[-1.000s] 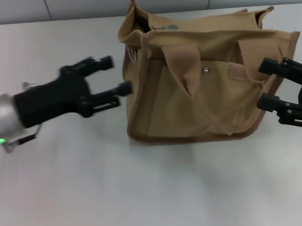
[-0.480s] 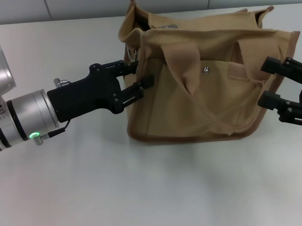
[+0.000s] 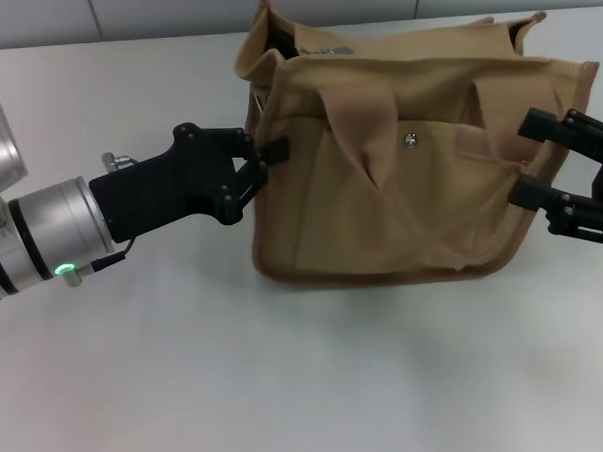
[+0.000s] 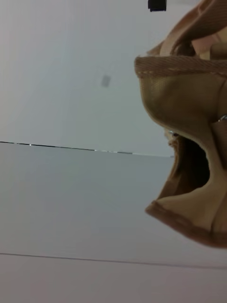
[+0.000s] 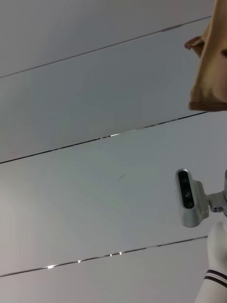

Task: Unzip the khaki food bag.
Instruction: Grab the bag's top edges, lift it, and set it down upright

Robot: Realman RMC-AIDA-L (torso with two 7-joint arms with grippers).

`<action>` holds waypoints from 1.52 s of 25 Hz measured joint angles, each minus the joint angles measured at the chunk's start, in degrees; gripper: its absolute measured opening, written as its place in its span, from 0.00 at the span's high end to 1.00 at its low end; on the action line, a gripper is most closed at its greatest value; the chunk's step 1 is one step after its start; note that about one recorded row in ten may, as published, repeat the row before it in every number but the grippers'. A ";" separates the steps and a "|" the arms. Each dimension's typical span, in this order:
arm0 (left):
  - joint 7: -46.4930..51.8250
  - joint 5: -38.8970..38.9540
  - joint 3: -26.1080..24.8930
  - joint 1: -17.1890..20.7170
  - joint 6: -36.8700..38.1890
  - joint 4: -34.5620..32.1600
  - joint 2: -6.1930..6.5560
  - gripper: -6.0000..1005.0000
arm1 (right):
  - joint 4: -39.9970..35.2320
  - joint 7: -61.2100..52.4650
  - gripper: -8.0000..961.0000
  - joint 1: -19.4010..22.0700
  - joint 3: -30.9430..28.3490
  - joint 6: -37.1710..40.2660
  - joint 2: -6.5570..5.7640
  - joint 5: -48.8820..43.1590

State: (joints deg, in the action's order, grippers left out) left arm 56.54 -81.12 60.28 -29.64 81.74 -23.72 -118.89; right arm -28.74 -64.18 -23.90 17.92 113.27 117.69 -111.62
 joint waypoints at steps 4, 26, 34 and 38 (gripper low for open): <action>-1.27 0.01 -3.66 0.99 0.46 -0.72 0.64 0.95 | 0.00 0.02 0.12 -0.20 0.00 -0.17 0.40 0.38; -33.99 1.58 -18.36 -0.83 8.93 16.08 -0.28 0.95 | 8.36 7.71 0.12 0.36 -0.58 -8.50 1.38 10.70; -40.38 1.23 -18.30 -0.11 10.08 20.90 -0.28 0.94 | 17.75 38.22 0.12 0.69 -1.96 -17.04 1.76 12.78; -40.35 1.13 -17.97 -0.34 10.57 21.50 -0.28 0.94 | 32.11 67.64 0.12 -0.72 -3.63 -21.03 2.04 12.97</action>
State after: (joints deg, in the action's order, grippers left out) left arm 16.19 -79.99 42.31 -29.98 92.30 -2.22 -119.17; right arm 3.37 3.46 -24.62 14.29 92.23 119.73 -98.65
